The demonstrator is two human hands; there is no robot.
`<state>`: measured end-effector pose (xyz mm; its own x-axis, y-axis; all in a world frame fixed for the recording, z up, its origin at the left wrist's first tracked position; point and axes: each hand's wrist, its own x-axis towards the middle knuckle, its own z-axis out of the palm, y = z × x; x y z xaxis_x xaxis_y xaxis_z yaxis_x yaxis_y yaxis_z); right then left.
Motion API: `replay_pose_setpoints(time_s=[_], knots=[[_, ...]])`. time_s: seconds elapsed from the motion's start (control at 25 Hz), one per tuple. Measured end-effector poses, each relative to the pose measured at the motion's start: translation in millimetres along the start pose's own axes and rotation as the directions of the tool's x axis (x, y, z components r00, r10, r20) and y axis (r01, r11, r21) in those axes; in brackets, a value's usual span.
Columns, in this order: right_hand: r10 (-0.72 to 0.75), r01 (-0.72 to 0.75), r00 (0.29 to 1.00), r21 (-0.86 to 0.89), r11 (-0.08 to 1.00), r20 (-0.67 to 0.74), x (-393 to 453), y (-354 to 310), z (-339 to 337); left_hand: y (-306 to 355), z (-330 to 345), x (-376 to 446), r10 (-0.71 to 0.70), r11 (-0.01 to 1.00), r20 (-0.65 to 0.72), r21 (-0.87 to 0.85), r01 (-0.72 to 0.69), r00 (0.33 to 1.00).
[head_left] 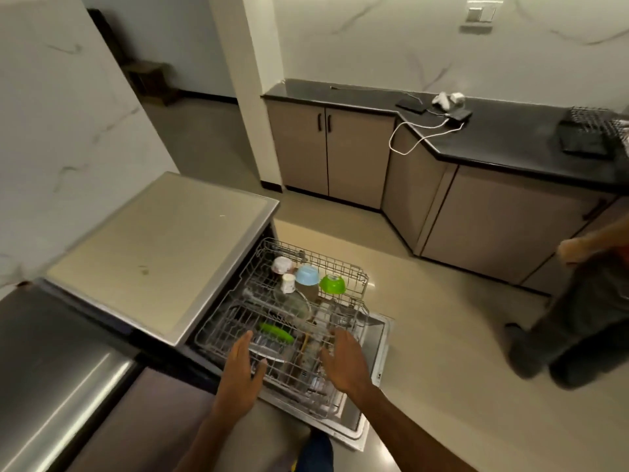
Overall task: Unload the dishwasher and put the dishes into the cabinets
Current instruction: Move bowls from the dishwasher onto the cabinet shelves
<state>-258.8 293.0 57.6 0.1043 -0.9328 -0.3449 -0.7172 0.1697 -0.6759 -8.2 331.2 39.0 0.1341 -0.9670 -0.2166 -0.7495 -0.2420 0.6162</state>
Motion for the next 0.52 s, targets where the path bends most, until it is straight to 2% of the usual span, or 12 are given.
replay_pose_setpoints(time_s=[0.16,0.24,0.36,0.52], knots=[[0.039,-0.039,0.999,-0.09,0.995,0.002,78.8,10.6,-22.9,5.2,20.9,84.8,-0.014,1.0,-0.006,-0.021,0.014,1.0],[0.057,-0.057,0.998,-0.09,0.994,-0.003,139.0,10.4,-25.5,2.9,34.2,143.8,-0.033,0.998,0.035,-0.045,0.035,0.999],[0.164,-0.165,0.986,-0.043,0.985,-0.025,239.2,20.4,-0.6,-10.9,68.1,239.8,-0.137,0.986,0.07,-0.081,0.143,0.988],[0.376,-0.376,0.927,0.035,0.926,0.005,357.2,59.5,52.0,-34.0,133.9,351.0,-0.25,0.956,0.113,-0.13,0.264,0.962]])
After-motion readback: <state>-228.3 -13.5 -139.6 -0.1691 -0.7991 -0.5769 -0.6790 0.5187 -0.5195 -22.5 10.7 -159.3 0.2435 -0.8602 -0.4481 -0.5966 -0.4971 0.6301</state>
